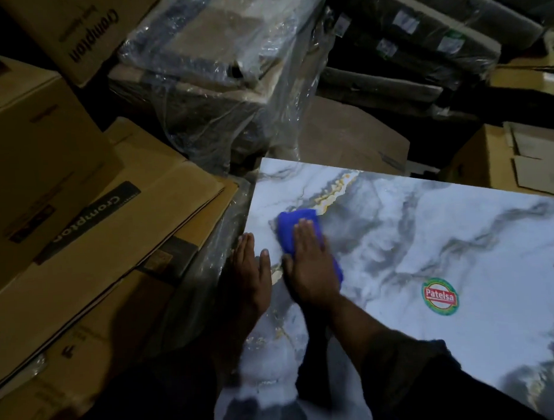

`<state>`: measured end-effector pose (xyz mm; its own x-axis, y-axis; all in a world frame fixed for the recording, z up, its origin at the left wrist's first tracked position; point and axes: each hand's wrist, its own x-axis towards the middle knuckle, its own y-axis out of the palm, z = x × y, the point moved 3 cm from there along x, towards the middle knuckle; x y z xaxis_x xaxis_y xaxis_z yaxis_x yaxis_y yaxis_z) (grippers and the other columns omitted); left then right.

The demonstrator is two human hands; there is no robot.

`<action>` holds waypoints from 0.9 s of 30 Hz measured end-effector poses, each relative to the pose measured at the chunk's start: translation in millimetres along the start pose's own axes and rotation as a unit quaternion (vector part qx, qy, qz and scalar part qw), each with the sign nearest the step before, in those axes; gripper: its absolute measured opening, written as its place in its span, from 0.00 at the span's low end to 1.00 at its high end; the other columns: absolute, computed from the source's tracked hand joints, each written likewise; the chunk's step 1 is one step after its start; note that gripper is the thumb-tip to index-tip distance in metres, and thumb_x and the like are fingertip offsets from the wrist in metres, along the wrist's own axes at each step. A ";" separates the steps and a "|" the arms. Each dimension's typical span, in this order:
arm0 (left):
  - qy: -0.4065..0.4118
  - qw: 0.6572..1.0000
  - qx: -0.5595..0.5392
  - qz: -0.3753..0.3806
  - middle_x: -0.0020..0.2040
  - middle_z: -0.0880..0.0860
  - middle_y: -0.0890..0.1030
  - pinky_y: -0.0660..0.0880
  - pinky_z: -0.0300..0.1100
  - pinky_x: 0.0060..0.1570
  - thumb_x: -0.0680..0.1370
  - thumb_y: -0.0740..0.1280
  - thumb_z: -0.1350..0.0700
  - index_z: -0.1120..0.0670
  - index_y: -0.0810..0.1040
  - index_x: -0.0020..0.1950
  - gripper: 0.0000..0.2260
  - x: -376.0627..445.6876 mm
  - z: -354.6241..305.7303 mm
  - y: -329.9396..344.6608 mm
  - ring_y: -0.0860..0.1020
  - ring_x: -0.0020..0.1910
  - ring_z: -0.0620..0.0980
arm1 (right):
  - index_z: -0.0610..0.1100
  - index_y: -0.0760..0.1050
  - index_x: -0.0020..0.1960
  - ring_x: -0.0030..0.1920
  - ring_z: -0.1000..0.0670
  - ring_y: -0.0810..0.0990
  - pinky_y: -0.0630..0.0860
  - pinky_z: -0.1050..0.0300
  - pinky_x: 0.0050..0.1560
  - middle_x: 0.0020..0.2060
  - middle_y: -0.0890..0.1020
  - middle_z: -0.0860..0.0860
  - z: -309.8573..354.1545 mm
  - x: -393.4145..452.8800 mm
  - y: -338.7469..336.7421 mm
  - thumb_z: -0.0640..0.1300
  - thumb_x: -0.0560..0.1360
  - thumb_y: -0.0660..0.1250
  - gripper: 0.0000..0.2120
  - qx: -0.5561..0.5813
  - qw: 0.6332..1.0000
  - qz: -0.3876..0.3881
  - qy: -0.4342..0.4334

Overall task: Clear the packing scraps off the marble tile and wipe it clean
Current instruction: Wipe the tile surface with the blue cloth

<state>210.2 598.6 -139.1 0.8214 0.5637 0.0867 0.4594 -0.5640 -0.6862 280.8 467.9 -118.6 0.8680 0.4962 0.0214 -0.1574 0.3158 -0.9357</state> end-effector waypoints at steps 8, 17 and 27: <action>0.074 0.995 0.060 -0.002 0.77 0.60 0.68 0.63 0.56 0.76 0.83 0.60 0.51 0.63 0.67 0.77 0.26 24.0 -22.8 -0.2 0.67 0.77 0.59 | 0.39 0.66 0.77 0.80 0.45 0.60 0.60 0.39 0.76 0.78 0.63 0.45 -26.8 -62.6 -6.8 0.46 0.77 0.66 0.30 -0.028 0.977 0.048 -0.205; 0.115 0.961 0.249 0.043 0.82 0.54 0.59 0.56 0.58 0.78 0.83 0.49 0.39 0.56 0.60 0.82 0.32 25.3 -0.6 29.2 0.53 0.82 0.51 | 0.38 0.47 0.82 0.82 0.43 0.48 0.47 0.39 0.79 0.82 0.50 0.40 -102.1 63.3 -29.6 0.50 0.84 0.50 0.31 -0.082 0.983 -0.005 0.163; 0.159 0.979 0.118 -0.035 0.80 0.57 0.64 0.62 0.59 0.76 0.81 0.58 0.53 0.62 0.64 0.79 0.27 21.6 -13.2 17.5 0.61 0.80 0.54 | 0.42 0.62 0.80 0.81 0.49 0.55 0.59 0.43 0.77 0.80 0.61 0.47 -17.3 28.7 1.4 0.50 0.84 0.55 0.26 -0.001 0.980 0.047 -0.192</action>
<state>240.4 592.9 -139.8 0.8716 0.3578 0.3352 0.4588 -0.3541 -0.8149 313.7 468.5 -125.3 0.6075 0.7916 0.0656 -0.2274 0.2525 -0.9405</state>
